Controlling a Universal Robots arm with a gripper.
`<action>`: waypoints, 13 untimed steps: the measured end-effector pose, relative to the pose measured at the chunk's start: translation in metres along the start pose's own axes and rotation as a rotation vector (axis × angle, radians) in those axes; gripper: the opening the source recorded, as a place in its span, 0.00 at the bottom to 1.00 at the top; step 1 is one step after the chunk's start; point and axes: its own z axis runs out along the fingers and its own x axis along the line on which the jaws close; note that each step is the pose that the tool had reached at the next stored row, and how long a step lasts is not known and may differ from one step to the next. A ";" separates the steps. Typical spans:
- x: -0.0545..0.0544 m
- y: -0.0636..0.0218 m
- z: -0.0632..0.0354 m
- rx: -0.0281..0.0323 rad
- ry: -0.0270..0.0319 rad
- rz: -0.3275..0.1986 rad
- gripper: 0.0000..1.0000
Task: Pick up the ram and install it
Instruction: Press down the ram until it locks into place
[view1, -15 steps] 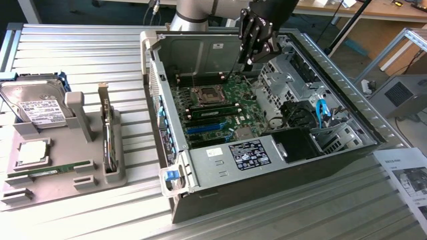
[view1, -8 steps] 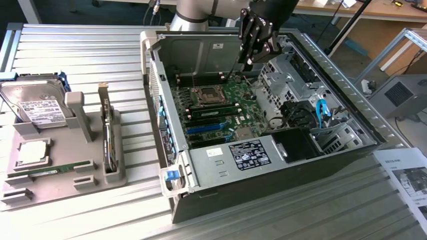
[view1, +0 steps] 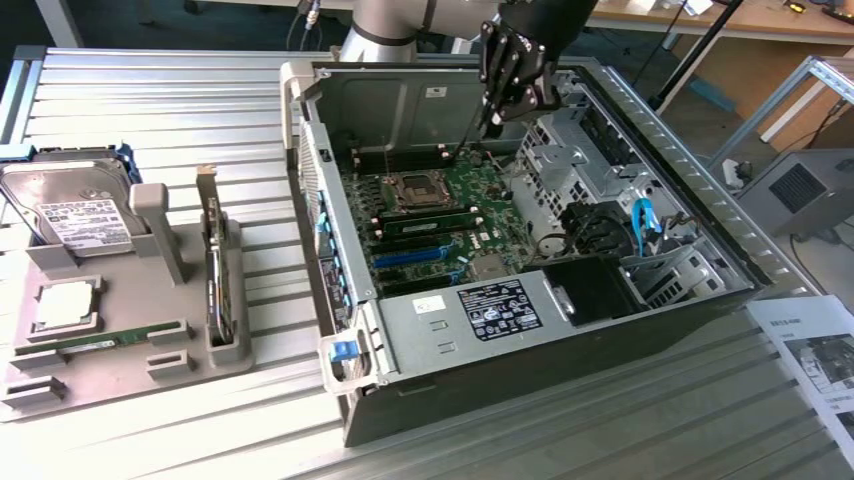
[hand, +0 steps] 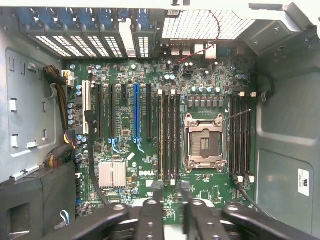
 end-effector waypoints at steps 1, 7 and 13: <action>0.000 0.0000 0.0000 0.0000 -0.0001 0.000 0.17; 0.000 0.0000 0.0000 0.0001 -0.0003 0.000 0.11; 0.000 0.0000 0.0000 -0.0001 -0.0011 -0.002 0.11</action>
